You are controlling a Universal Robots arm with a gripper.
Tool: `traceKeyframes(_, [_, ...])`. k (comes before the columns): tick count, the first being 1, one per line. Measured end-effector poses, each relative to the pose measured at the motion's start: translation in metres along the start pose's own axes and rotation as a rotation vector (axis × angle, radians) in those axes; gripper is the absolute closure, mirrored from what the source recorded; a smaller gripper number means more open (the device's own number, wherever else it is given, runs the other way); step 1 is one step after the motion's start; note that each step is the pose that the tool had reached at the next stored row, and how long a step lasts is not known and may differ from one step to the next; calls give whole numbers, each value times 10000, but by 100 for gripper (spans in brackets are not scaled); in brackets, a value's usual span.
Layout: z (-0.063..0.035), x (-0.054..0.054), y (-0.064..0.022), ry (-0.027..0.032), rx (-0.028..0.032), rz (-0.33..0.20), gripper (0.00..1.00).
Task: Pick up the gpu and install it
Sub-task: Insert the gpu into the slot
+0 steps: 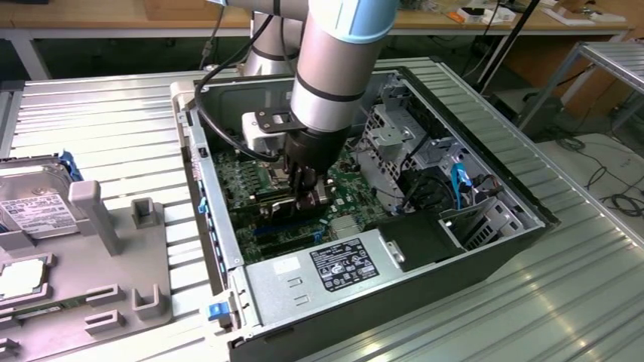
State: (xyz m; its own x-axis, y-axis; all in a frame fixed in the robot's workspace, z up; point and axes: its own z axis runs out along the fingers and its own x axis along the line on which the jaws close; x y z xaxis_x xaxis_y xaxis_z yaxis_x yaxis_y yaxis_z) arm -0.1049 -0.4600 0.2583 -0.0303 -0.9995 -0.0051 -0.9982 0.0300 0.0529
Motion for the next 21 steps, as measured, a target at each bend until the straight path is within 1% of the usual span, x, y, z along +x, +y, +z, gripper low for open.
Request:
traceKeyframes(4, [4, 0, 22, -1, 2, 2, 73])
traceKeyframes(13, [6, 1, 27, 1, 3, 2, 73])
traceKeyframes(15, [8, 0, 27, -7, 5, 2, 72])
traceKeyframes(16, [7, 1, 28, -4, 4, 2, 67])
traceKeyframes(17, [6, 1, 28, -1, 2, 2, 54])
traceKeyframes(18, [6, 1, 27, -1, 2, 2, 54])
traceKeyframes(19, [6, 1, 27, -2, 3, 2, 42])
traceKeyframes(21, [6, 1, 27, -2, 3, 2, 42])
